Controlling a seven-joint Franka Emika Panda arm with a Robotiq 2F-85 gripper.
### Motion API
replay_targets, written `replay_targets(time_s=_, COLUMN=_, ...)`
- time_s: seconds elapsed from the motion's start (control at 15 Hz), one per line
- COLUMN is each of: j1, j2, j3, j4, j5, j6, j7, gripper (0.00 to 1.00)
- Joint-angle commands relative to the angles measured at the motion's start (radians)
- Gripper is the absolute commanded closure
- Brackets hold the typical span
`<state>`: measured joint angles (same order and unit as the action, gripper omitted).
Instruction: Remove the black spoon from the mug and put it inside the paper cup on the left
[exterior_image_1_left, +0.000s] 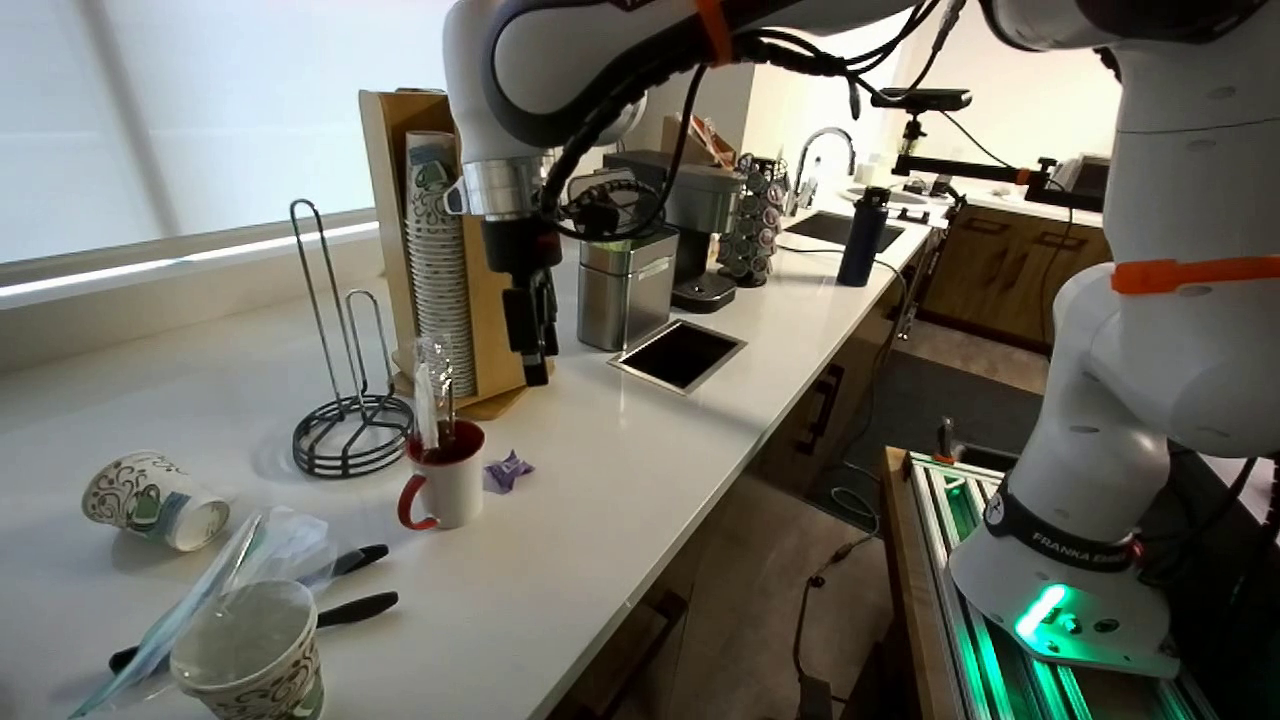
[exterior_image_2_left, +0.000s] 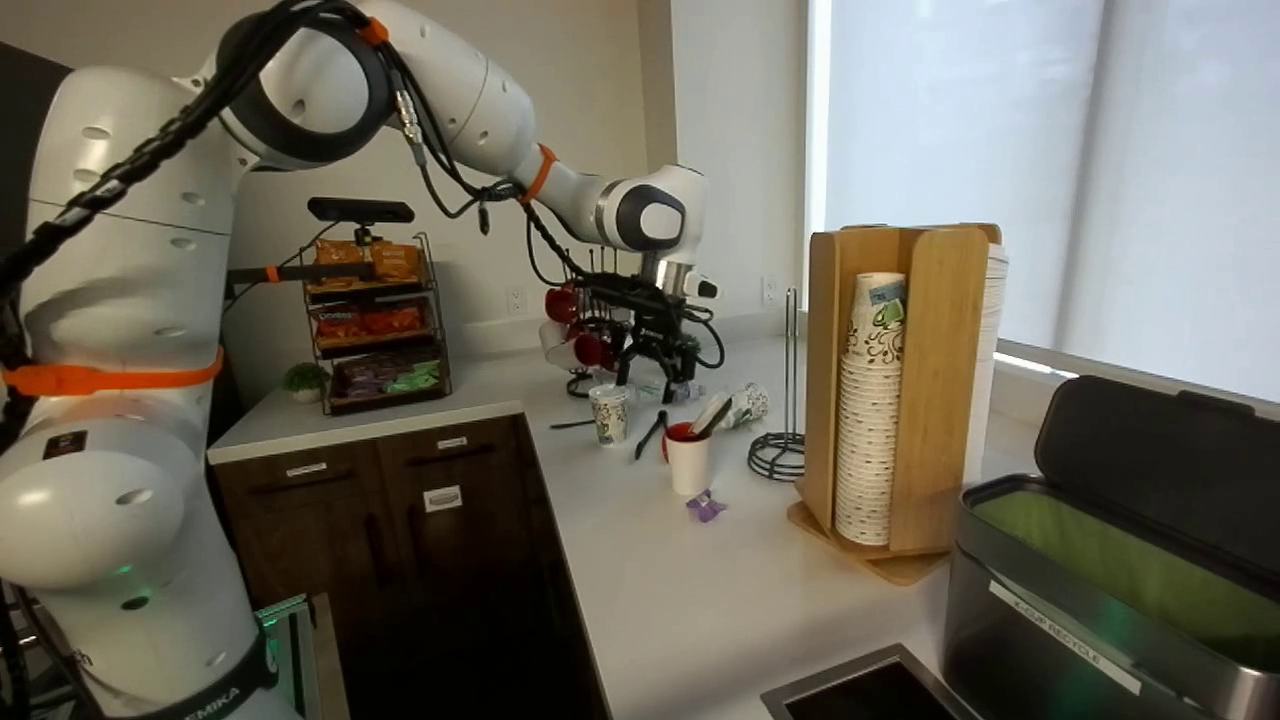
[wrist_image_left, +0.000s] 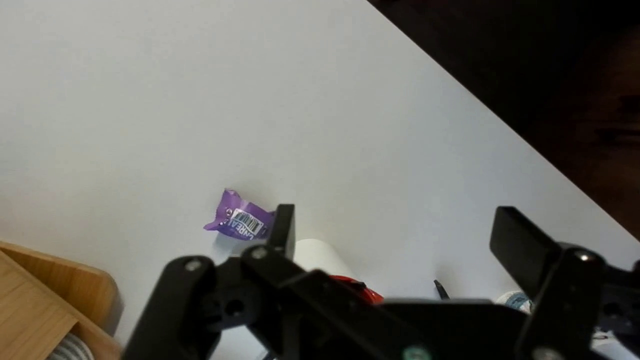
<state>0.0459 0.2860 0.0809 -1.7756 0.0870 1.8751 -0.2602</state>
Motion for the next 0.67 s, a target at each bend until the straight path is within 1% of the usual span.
replay_targets(time_s=0.0, j1=-0.002, j2=0.001, j3=0.003, j4=0.006, j5=-0.002, j6=-0.004, j7=0.002, gripper=0.0)
replay_targets(time_s=0.6, j1=0.025, j2=0.21, j3=0.003, j4=0.153, j5=-0.086, j6=0.057, j7=0.034, gripper=0.0)
